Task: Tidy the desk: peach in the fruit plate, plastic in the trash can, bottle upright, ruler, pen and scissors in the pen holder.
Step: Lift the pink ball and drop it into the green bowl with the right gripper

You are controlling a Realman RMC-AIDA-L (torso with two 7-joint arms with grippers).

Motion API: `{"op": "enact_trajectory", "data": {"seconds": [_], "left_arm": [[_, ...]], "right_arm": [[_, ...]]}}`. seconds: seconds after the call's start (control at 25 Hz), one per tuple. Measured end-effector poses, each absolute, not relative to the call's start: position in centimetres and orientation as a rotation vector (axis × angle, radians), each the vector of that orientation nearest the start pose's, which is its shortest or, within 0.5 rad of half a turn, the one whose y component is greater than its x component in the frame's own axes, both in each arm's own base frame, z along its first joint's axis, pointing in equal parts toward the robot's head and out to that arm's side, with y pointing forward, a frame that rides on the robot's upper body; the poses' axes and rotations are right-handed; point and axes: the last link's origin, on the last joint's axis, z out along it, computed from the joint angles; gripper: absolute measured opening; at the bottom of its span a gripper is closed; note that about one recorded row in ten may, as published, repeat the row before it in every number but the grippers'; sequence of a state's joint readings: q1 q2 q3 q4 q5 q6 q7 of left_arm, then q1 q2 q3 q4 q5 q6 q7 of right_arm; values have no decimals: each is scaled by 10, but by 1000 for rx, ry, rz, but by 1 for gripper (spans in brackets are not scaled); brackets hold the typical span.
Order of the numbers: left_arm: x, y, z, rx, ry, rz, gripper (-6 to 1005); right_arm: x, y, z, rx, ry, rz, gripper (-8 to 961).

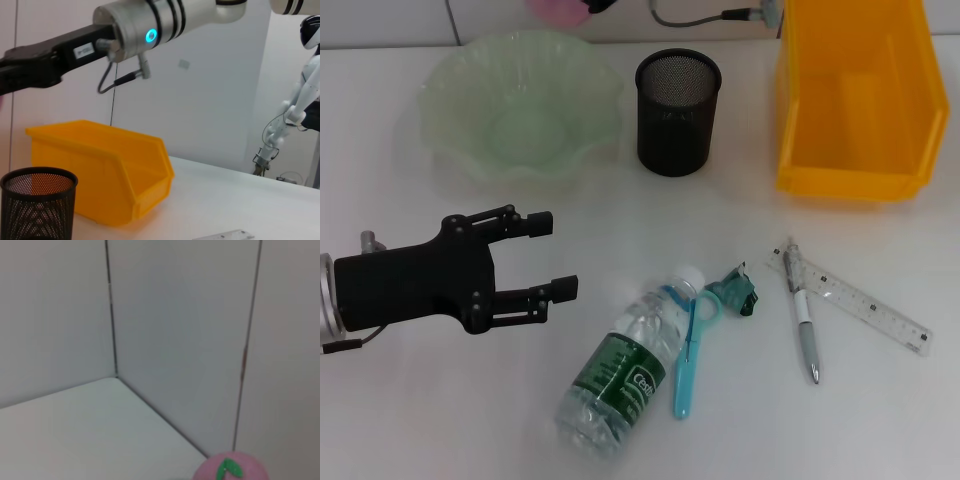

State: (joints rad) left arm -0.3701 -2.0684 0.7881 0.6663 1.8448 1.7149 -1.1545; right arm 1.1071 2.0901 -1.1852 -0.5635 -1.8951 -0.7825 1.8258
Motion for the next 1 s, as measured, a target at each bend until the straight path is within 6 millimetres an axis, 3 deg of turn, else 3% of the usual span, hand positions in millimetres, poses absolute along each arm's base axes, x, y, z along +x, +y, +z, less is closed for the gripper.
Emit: {"op": "enact_trajectory", "data": {"seconds": [0.2,0.84,1.0], "left_arm": [[-276,280,4,-2759,-382,-857,811],[-270,284,3,-2755,-367,-877,810],[-269,284,3,-2755,-362,-885,810]], "right_arm": [[48,475,-74,-2572,329,350,57],[33,459,-101,-2706,166,186,117],[33,460,-102,-2708,175,179,279]]}}
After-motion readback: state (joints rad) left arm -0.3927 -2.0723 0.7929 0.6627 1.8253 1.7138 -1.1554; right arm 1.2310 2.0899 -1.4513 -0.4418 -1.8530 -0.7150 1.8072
